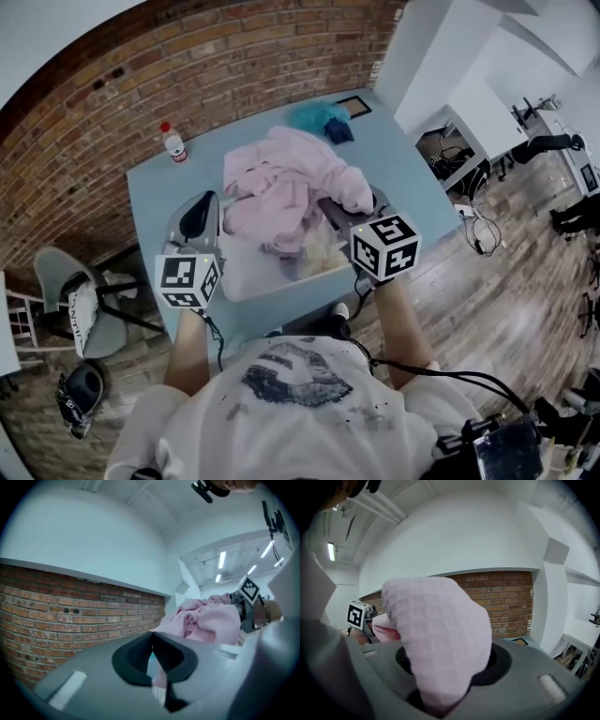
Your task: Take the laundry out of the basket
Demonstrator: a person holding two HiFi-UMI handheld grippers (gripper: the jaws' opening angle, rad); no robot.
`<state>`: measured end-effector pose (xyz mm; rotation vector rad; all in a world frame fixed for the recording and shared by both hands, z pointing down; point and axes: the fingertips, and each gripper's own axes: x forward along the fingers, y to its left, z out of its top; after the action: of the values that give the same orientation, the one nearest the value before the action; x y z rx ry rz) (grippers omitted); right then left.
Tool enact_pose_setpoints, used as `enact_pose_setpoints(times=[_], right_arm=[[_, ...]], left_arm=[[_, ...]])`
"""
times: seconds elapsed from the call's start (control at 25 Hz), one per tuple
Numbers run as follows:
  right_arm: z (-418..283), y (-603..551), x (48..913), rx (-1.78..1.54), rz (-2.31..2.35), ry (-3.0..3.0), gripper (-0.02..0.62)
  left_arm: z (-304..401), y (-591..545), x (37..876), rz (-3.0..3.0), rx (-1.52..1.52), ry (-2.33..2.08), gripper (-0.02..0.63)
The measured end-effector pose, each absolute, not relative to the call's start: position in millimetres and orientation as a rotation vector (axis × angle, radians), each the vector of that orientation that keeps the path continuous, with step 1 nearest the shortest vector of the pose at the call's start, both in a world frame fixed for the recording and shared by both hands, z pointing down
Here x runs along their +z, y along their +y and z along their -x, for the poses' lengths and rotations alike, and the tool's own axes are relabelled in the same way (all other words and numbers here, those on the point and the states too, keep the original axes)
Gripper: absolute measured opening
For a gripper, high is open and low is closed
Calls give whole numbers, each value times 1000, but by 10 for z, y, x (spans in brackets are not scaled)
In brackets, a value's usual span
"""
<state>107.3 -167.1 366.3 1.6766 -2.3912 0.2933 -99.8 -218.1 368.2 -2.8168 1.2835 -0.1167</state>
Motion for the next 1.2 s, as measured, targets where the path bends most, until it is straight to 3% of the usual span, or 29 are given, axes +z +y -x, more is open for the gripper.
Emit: enact_pose_setpoints(times=[1.2], right_arm=[[-4547,-1391,4243,391,-1799,-2327,213]], left_arm=[[-2516,-1993,4026,2861,-251,1205,-9]])
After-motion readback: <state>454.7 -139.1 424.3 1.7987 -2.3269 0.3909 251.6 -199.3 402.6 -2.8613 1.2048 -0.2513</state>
